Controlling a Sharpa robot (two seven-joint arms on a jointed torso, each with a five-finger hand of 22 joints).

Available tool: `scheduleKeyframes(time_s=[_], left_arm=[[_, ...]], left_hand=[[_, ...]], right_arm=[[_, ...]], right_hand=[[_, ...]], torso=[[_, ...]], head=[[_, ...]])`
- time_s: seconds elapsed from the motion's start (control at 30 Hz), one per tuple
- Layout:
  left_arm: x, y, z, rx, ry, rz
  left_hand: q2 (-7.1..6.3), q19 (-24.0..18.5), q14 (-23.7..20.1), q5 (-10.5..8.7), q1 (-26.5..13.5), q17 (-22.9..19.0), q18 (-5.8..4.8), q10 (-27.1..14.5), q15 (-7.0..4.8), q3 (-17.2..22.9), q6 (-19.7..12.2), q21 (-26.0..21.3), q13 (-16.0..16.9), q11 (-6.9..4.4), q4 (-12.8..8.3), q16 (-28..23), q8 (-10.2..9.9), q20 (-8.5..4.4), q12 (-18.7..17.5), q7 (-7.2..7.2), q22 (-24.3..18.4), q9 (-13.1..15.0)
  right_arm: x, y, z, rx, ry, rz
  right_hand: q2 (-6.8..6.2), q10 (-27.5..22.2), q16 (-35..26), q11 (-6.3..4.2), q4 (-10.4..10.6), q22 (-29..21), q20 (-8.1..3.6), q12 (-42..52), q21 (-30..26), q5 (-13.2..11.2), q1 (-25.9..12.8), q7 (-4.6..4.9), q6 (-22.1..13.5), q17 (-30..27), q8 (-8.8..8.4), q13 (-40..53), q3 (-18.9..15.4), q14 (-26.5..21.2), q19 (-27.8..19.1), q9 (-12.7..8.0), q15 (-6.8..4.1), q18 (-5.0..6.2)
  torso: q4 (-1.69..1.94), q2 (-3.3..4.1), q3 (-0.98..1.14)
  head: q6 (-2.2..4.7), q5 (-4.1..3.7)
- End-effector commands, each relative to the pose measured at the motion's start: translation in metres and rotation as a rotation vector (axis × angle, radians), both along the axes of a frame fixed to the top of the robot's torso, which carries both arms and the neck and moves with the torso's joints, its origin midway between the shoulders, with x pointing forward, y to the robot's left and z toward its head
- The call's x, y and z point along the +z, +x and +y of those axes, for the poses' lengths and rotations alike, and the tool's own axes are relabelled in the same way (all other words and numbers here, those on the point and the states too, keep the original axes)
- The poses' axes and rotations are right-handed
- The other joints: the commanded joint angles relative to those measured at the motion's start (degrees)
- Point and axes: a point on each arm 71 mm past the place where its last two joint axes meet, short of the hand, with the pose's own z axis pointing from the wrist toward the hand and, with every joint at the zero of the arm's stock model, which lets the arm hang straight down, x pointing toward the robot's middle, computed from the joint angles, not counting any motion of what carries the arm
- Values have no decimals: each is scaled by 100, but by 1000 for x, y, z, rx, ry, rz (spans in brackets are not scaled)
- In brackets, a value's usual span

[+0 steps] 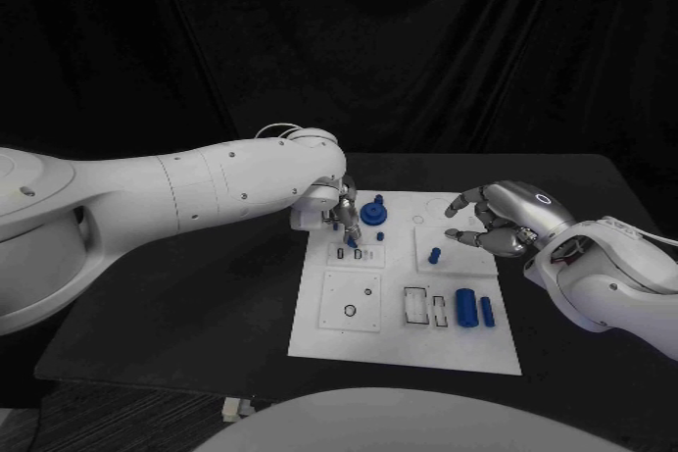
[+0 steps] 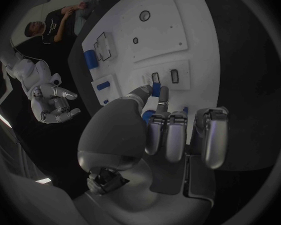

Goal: Assemble the parts on the task board

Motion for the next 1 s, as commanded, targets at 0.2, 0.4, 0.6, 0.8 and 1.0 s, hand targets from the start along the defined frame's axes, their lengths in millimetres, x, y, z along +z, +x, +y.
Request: scheduleKeyframes(time_s=[0.2, 0.4, 0.6, 0.8, 1.0], left_arm=[[-7, -3, 3, 19, 51, 16], [-8, -4, 4, 16, 53, 23], [-10, -4, 4, 16, 53, 25], [-11, -5, 3, 16, 52, 27], [-13, -6, 3, 14, 52, 32]], left_hand=[[-1, 197, 595, -43, -87, 1510, 19, 587, -33, 66, 186, 4, 1507, 20, -26, 15, 28, -32, 21, -123, 1306, 6], [-2, 195, 595, -49, -97, 1510, 20, 587, -34, 71, 198, 0, 1507, 18, -29, 15, 27, -33, 21, -127, 1304, 9], [-4, 196, 595, -56, -105, 1510, 19, 587, -35, 74, 203, 1, 1507, 16, -30, 15, 24, -34, 21, -128, 1305, 10], [-4, 192, 595, -70, -124, 1510, 21, 587, -37, 81, 210, -6, 1507, 14, -29, 15, 15, -35, 21, -129, 1303, 11], [-4, 191, 595, -84, -146, 1510, 22, 587, -38, 86, 214, -10, 1507, 15, -25, 15, 5, -37, 21, -130, 1302, 12]], right_arm=[[-3, 0, 0, -12, -9, 15], [-4, 0, 0, -12, -13, 21], [-5, 0, 1, -10, -14, 24], [-6, 0, 1, -9, -14, 25], [-6, 1, 2, -9, -15, 26]], right_hand=[[-23, 608, 17, 11, 43, 1325, -1, -8, -34, -19, 18, -3, 12, 1510, 9, 1507, -1, 606, 306, 5, -13, 44], [-23, 608, 17, 10, 47, 1324, -1, -8, -37, -18, 22, -4, 14, 1510, 10, 1507, 2, 606, 304, 6, -14, 45], [-23, 608, 17, 9, 49, 1322, -1, -8, -42, -18, 24, -4, 14, 1510, 10, 1507, 3, 606, 301, 6, -14, 47], [-23, 608, 17, 9, 49, 1322, -1, -8, -42, -18, 24, -4, 14, 1510, 10, 1507, 3, 606, 301, 6, -14, 47], [-23, 608, 17, 9, 52, 1321, -1, -8, -46, -18, 24, -4, 15, 1510, 11, 1507, 4, 606, 299, 7, -15, 48]], torso=[[-1, 3, 0], [0, 1, 0], [1, 1, 0], [0, 2, -1], [-3, -2, 1]], head=[[-1, -14], [-1, -3], [-1, 22], [-1, 33], [-1, 32]])
